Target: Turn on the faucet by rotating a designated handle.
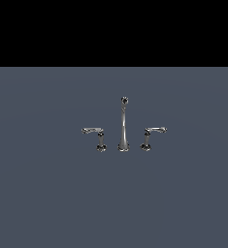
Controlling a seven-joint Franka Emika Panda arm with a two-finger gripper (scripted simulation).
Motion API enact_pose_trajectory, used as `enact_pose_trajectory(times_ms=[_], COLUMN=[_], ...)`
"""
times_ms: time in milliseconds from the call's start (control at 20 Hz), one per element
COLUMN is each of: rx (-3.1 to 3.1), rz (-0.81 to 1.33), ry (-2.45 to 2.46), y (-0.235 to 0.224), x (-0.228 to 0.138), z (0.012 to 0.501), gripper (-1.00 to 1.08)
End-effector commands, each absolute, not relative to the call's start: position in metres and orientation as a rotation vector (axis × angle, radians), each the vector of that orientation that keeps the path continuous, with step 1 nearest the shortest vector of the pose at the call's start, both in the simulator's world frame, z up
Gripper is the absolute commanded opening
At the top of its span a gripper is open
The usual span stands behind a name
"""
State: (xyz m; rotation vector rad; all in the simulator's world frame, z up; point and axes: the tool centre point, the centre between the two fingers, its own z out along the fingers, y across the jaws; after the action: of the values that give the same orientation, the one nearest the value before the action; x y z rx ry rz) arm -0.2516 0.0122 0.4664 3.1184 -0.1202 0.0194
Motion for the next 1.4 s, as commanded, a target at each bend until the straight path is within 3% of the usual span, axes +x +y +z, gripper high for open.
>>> enact_pose_trajectory(times_ms=[0,1350], rx=[3.116,2.941], rz=[0.018,0.008], ry=[-0.183,-1.084], y=[0.019,0.097], x=[-0.248,-0.158], z=[0.456,0.302], gripper=[-1.00,-1.00])
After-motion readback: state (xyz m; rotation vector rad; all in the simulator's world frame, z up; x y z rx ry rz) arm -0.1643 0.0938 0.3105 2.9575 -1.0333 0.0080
